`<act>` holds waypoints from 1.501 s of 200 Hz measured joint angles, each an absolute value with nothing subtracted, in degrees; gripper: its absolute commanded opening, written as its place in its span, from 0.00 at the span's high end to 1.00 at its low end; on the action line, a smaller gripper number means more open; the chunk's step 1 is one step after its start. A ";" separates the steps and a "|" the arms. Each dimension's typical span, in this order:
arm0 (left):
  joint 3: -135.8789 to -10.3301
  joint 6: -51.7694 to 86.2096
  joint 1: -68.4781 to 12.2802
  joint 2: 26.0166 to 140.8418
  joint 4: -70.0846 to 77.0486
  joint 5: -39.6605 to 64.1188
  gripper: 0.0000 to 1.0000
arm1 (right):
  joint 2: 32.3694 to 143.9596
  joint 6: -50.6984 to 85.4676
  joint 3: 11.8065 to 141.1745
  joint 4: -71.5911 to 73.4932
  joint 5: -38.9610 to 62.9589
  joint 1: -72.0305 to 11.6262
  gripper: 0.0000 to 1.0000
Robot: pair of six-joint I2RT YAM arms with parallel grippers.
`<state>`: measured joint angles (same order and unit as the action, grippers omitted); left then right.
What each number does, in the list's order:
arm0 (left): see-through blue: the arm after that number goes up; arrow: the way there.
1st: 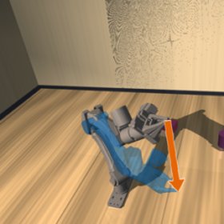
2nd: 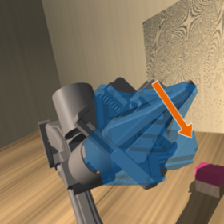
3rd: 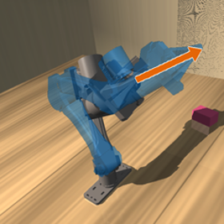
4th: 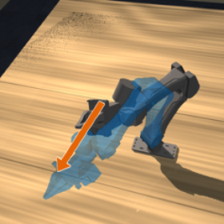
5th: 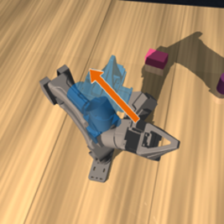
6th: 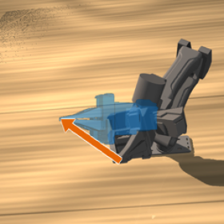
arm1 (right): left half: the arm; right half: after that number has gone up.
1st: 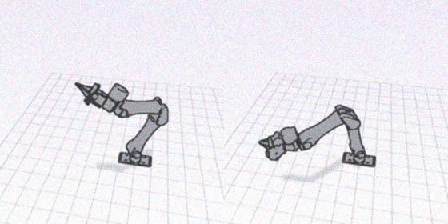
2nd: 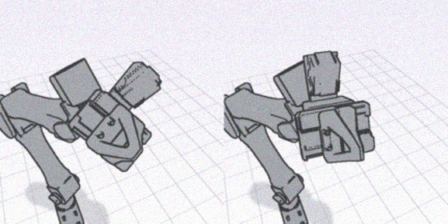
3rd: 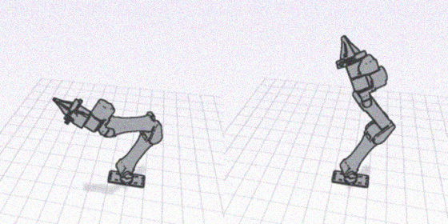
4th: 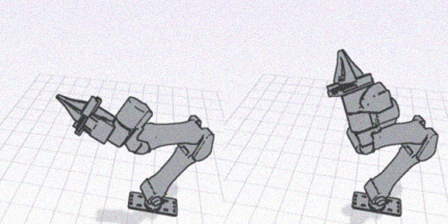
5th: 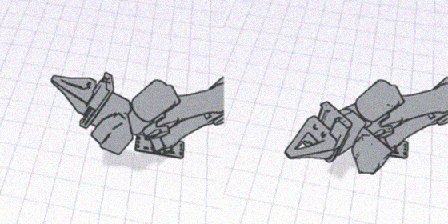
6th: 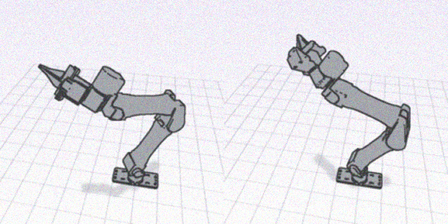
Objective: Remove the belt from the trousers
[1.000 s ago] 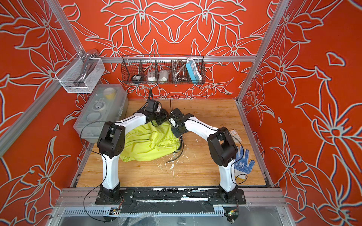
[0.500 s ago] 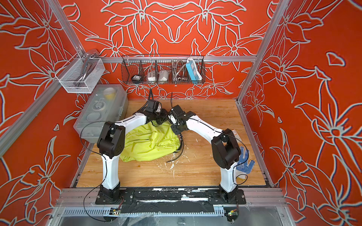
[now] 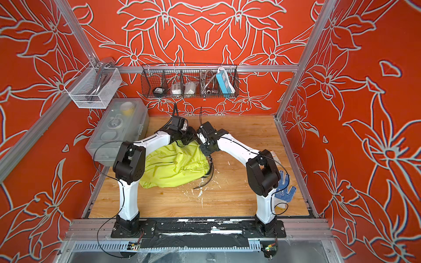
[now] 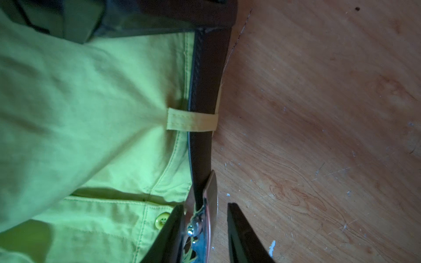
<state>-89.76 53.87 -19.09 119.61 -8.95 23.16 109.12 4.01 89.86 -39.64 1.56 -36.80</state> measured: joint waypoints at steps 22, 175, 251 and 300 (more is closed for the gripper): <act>-89.76 53.89 -19.09 119.61 -8.95 23.16 1.00 | 109.34 4.23 89.86 -39.57 1.74 -35.81 0.65; -89.65 53.95 -19.20 119.61 -8.97 23.18 1.00 | 109.27 5.19 88.05 -38.41 7.70 -35.53 0.65; -89.56 54.04 -19.18 119.61 -8.84 23.09 1.00 | 108.57 5.17 86.21 -38.61 8.56 -35.79 0.65; -89.56 54.04 -19.18 119.61 -8.84 23.11 1.00 | 108.57 5.10 86.00 -38.61 8.43 -35.77 0.65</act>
